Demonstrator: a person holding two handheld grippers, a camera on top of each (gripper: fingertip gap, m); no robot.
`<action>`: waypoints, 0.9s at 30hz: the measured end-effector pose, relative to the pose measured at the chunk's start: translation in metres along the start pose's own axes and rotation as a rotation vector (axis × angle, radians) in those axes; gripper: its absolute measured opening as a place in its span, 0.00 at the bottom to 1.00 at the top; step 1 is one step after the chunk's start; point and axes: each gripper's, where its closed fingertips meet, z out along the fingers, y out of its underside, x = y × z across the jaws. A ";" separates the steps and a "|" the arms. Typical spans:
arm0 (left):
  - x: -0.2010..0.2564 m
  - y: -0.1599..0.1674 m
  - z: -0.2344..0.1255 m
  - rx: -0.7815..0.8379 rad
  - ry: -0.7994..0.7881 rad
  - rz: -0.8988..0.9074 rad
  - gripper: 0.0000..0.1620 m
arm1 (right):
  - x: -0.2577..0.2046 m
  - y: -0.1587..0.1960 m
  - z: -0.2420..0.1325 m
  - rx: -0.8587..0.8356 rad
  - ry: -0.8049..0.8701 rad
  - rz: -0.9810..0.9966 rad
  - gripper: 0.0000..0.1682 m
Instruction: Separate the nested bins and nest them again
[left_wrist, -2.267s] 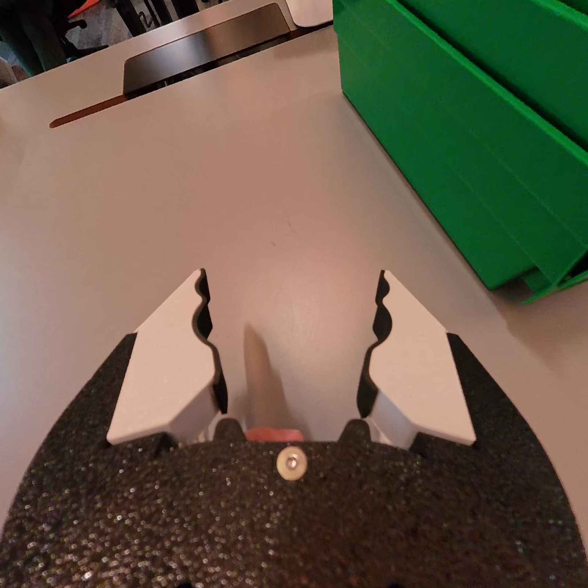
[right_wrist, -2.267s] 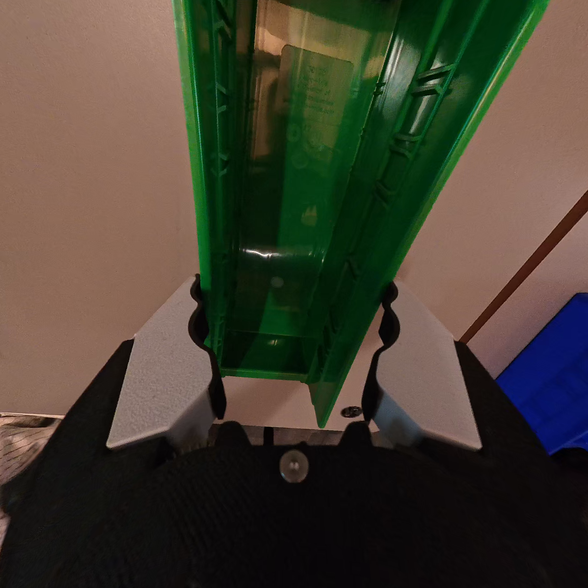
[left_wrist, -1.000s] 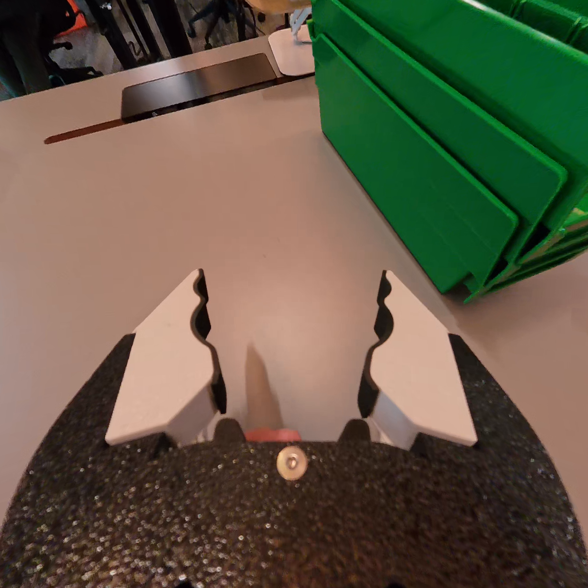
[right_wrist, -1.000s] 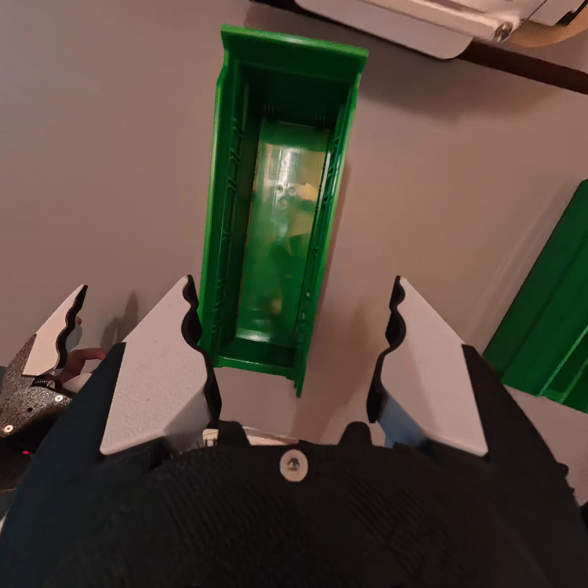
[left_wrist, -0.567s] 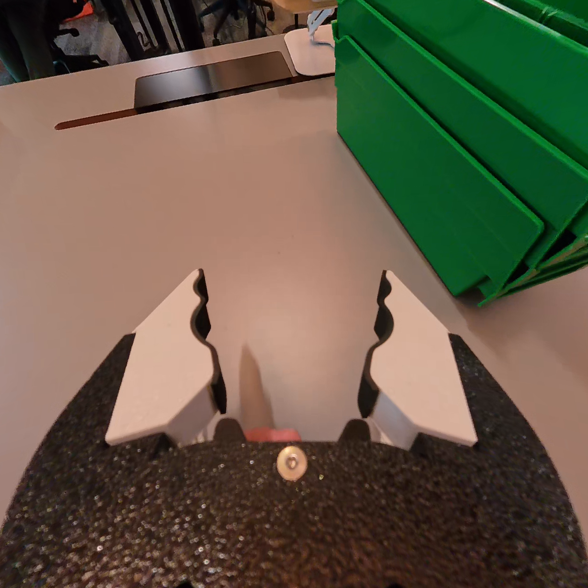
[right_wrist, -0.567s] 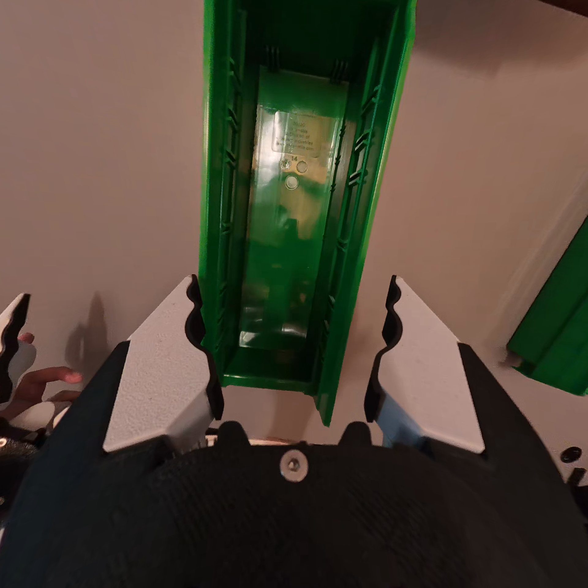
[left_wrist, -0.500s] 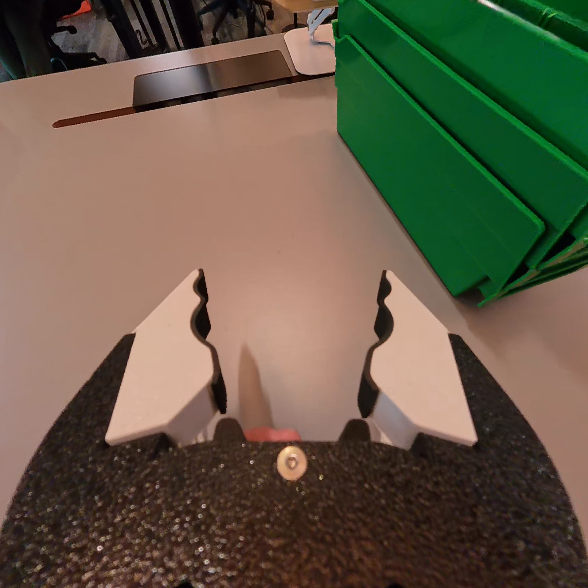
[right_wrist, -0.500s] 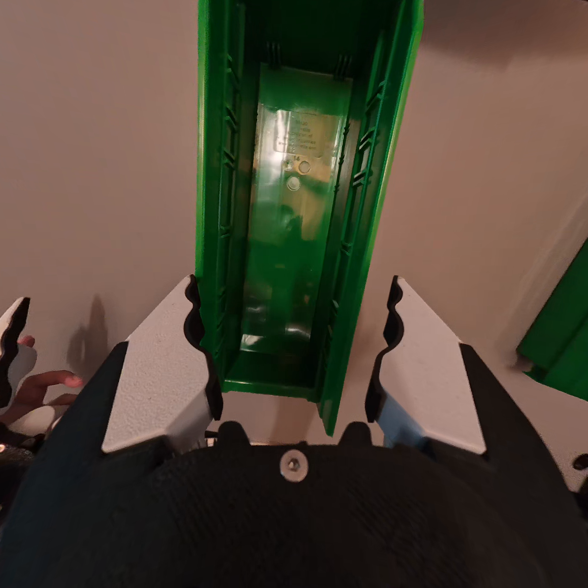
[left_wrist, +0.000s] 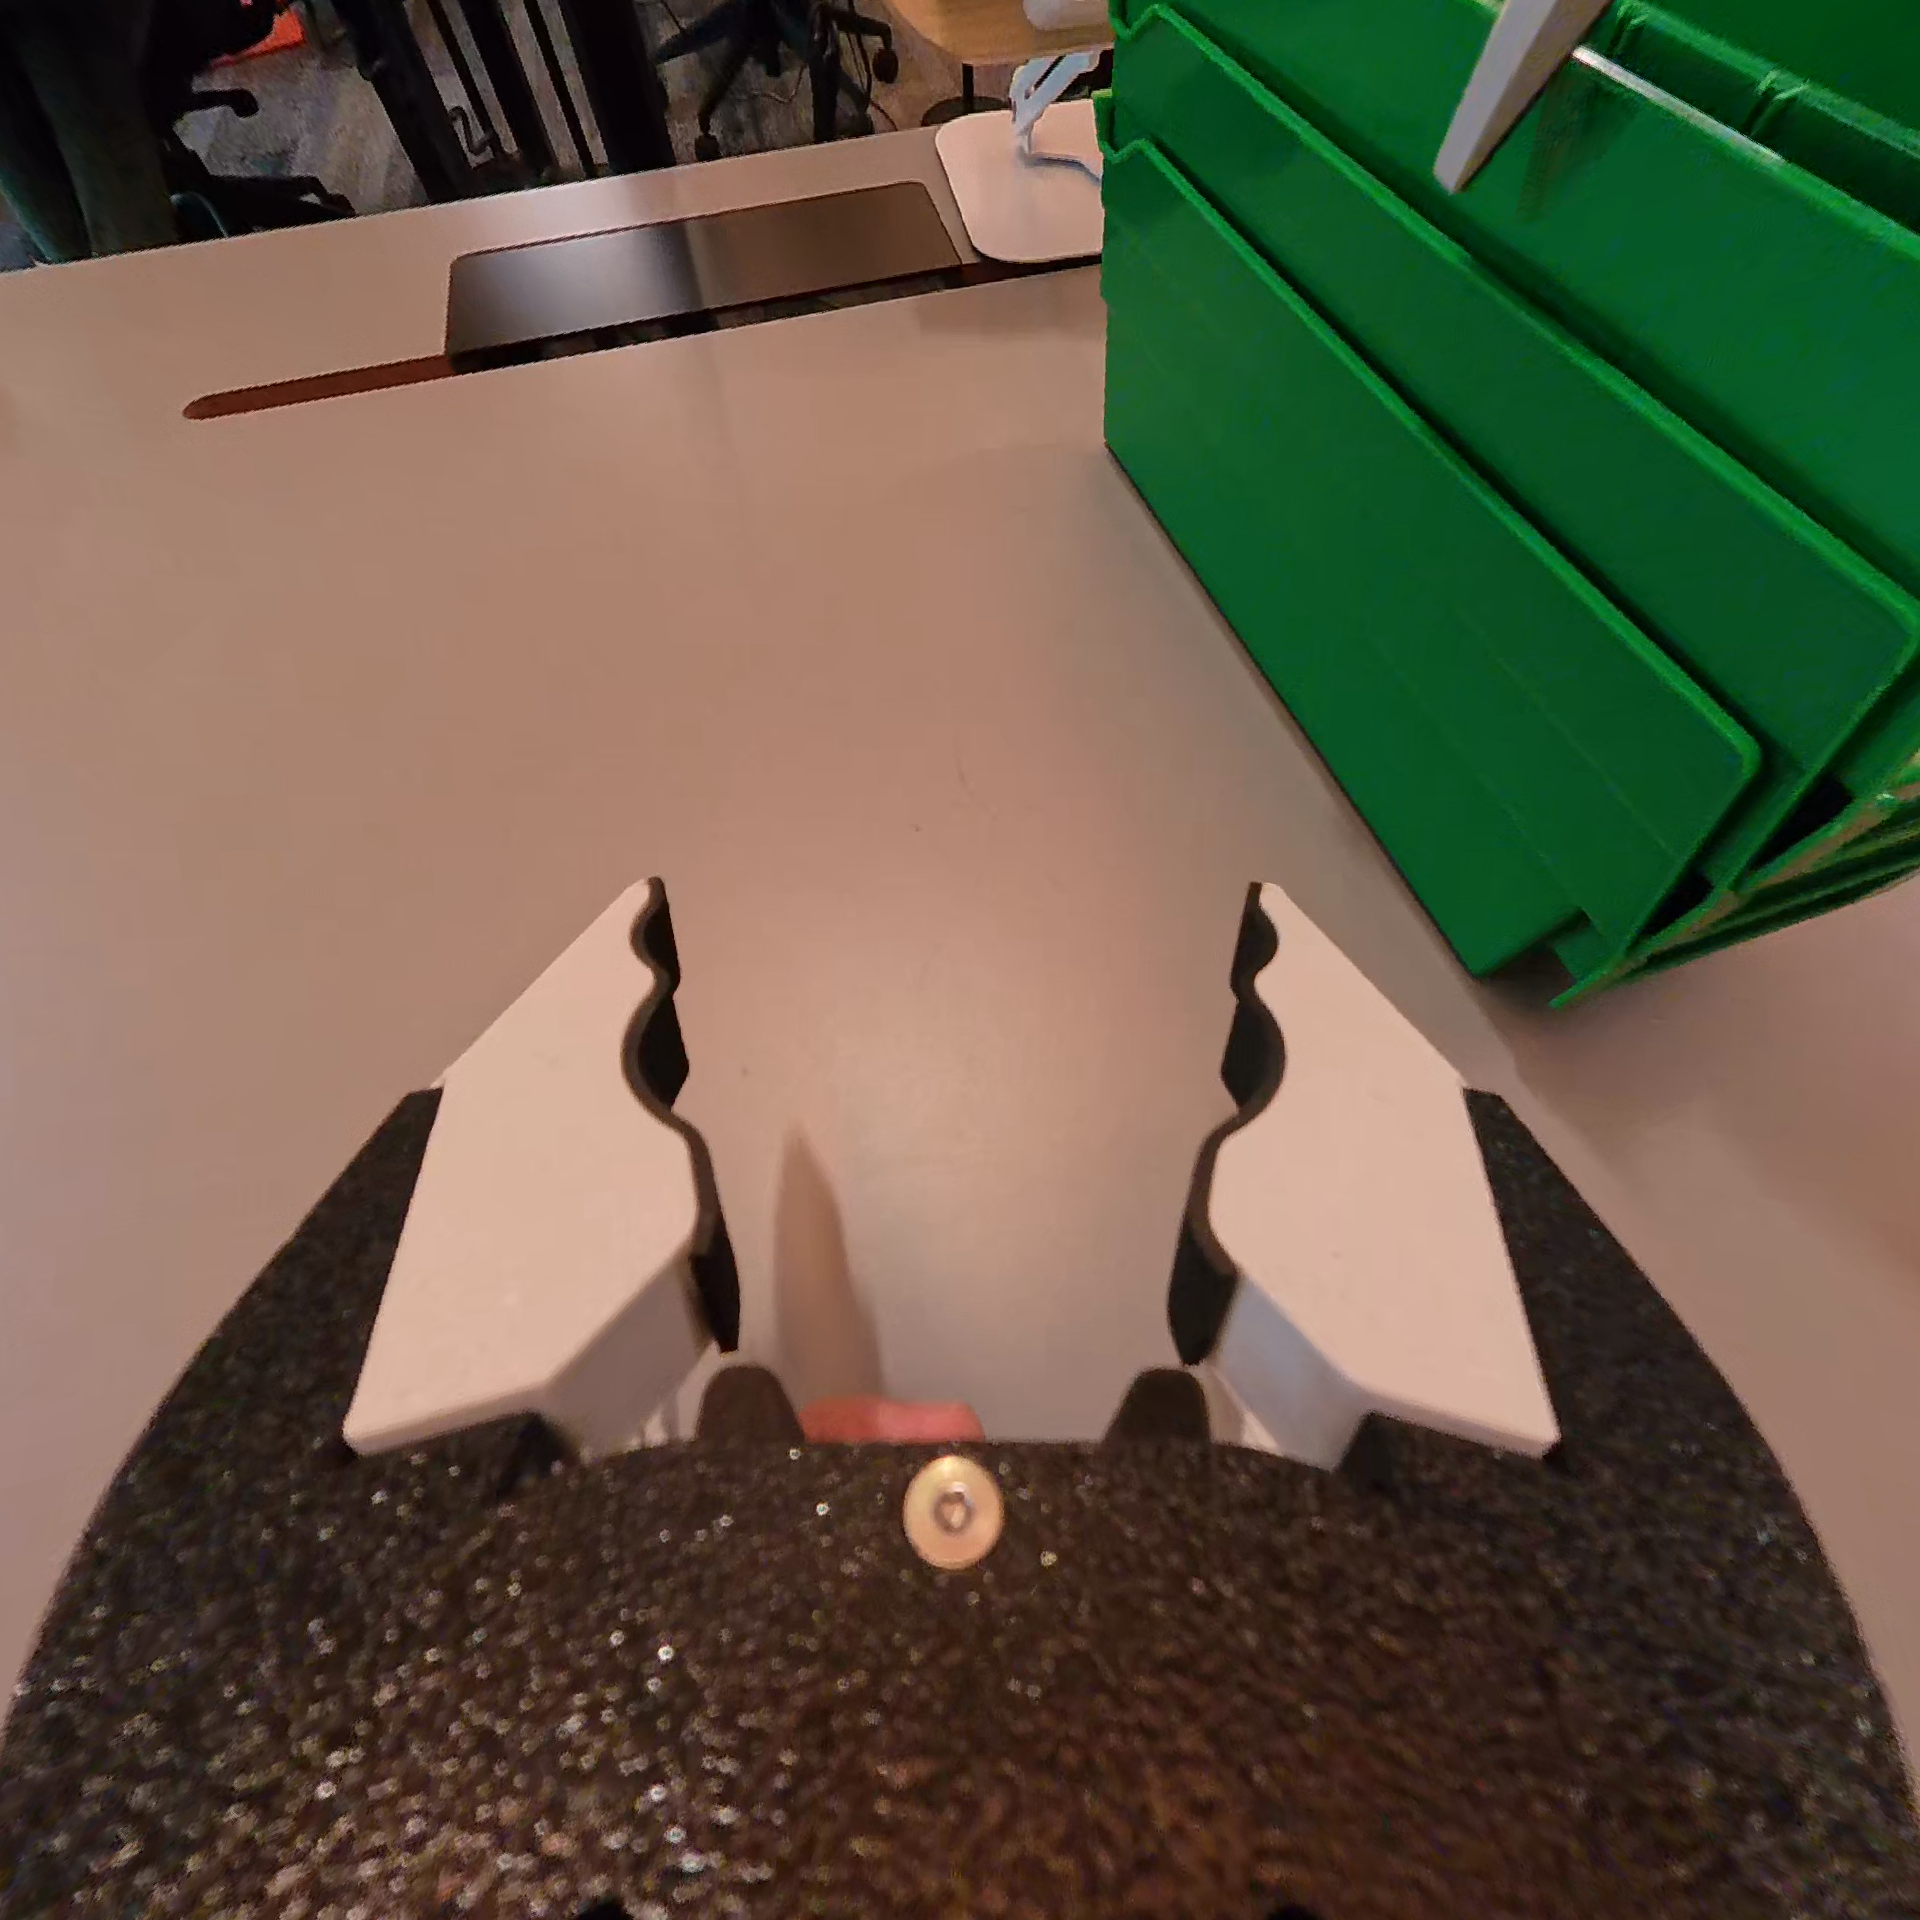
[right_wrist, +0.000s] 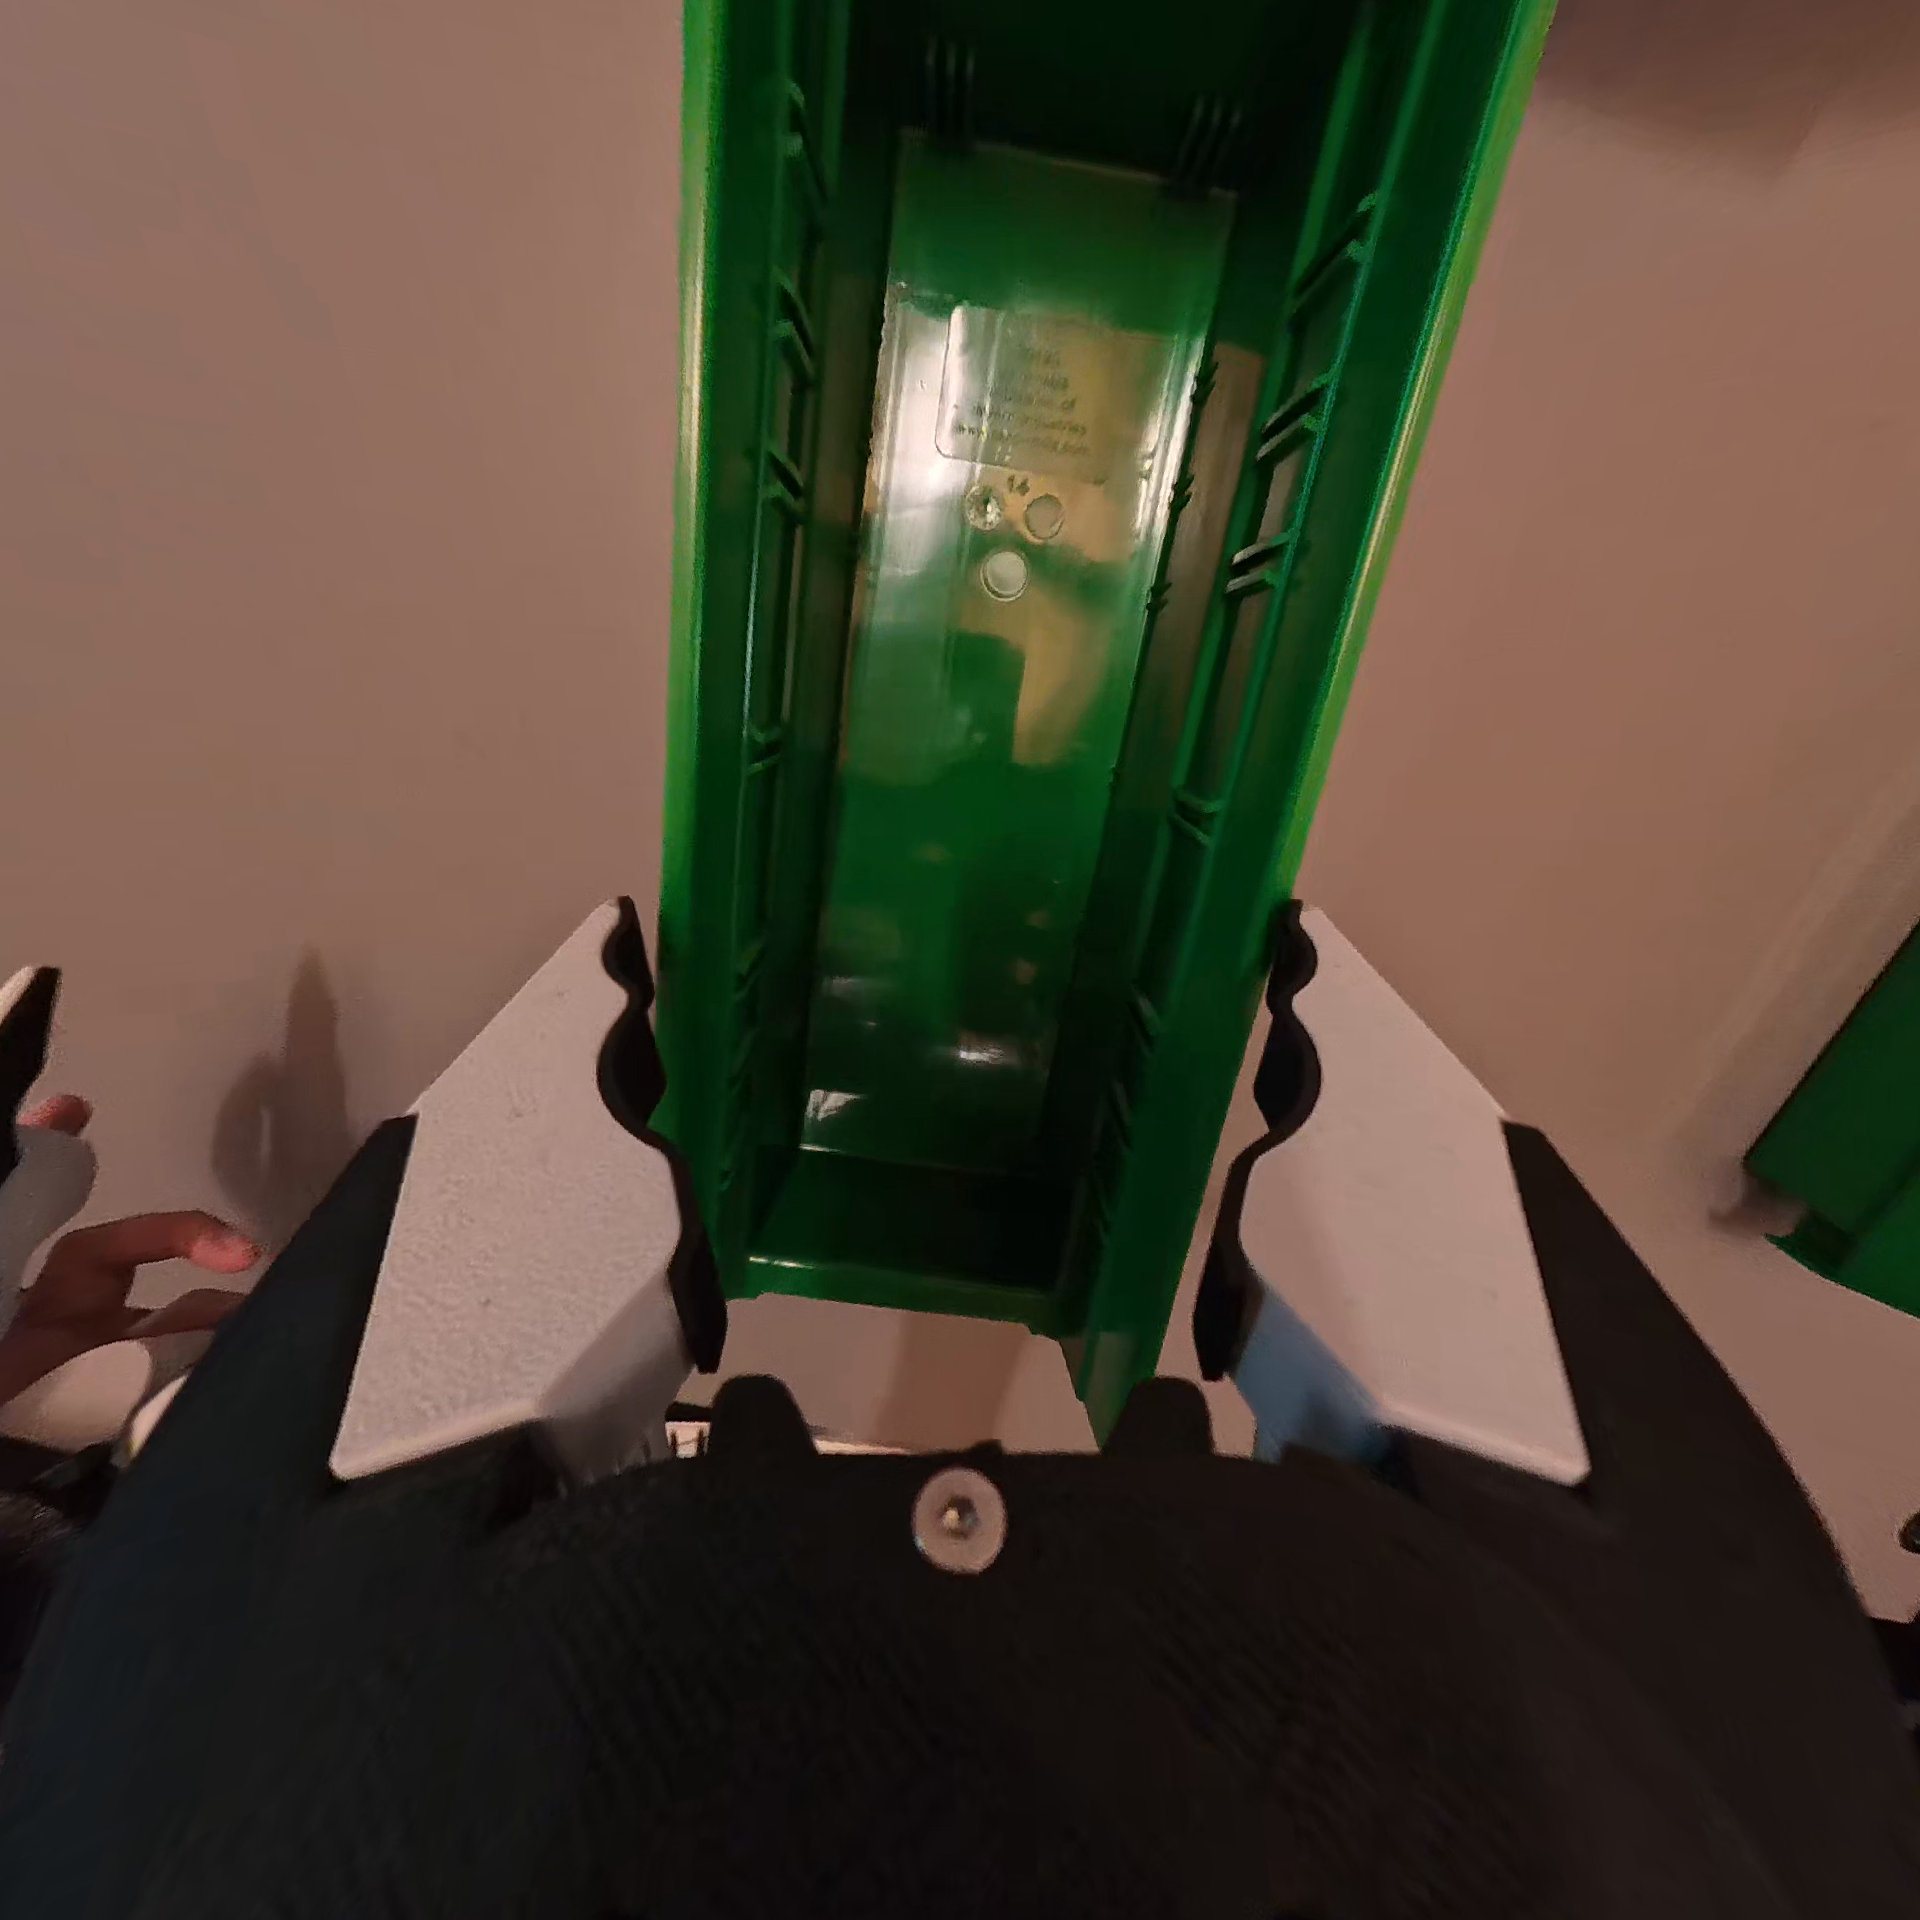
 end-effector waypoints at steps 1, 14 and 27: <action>0.000 0.000 0.000 0.000 0.001 -0.001 0.65 | 0.000 0.001 0.002 -0.007 0.004 -0.003 0.72; -0.006 0.001 0.000 0.000 0.000 -0.021 0.65 | 0.002 0.003 0.009 -0.012 0.052 -0.036 0.74; -0.011 0.001 0.000 0.001 -0.005 -0.035 0.65 | 0.003 0.008 0.011 -0.101 0.082 -0.054 0.68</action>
